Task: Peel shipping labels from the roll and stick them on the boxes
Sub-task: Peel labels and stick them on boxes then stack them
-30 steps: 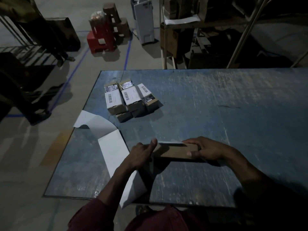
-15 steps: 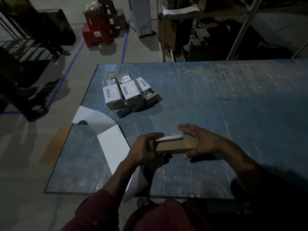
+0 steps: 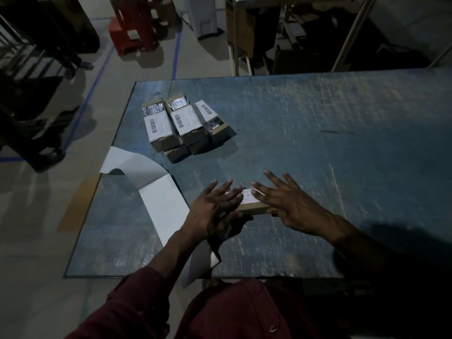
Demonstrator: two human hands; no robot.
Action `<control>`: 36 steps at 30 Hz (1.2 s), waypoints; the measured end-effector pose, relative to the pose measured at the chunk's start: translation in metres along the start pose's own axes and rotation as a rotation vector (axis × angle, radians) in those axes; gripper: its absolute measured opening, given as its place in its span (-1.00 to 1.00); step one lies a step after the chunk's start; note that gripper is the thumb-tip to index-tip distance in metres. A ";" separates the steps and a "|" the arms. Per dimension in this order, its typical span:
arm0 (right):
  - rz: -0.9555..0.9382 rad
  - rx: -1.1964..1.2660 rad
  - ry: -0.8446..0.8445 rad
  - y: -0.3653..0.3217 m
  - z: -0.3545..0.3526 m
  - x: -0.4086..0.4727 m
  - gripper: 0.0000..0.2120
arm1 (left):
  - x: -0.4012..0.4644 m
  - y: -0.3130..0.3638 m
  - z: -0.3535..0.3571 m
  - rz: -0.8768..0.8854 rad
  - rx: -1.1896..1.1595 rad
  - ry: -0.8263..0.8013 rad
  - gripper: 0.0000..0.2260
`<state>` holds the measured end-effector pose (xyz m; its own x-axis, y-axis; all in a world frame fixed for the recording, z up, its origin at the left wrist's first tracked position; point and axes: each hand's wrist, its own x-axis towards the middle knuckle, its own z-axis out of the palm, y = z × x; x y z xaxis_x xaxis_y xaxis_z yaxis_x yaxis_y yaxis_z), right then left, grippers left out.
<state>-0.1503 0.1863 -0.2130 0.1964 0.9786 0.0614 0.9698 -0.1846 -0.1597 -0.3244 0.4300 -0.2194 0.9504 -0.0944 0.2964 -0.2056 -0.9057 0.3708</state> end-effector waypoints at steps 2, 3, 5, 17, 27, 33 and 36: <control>-0.048 -0.029 0.087 0.001 0.004 -0.003 -0.18 | -0.002 0.003 0.004 0.035 0.015 0.061 -0.64; -0.071 -0.032 0.131 0.001 0.005 -0.004 -0.19 | -0.004 0.004 0.007 0.055 0.012 0.095 -0.66; -0.111 -0.016 0.222 0.001 0.004 -0.007 -0.26 | -0.005 0.008 0.008 0.082 -0.048 0.162 -0.68; -0.192 -0.093 0.173 -0.004 0.011 0.005 -0.20 | -0.006 0.005 0.012 0.063 0.039 0.040 -0.50; -0.262 0.129 0.531 -0.011 0.024 -0.012 -0.70 | -0.009 0.020 0.008 -0.005 -0.134 0.323 -0.72; -0.303 0.151 0.586 -0.020 0.009 -0.007 -0.90 | 0.015 0.024 -0.014 -0.682 -0.652 0.159 -0.46; -0.258 0.209 0.575 -0.022 -0.009 -0.008 -0.84 | 0.008 0.017 -0.010 -0.709 -0.655 0.005 -0.28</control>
<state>-0.1724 0.1814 -0.2012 0.0634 0.7739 0.6301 0.9589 0.1277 -0.2533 -0.3230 0.4180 -0.2018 0.9030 0.3890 -0.1824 0.3250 -0.3407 0.8822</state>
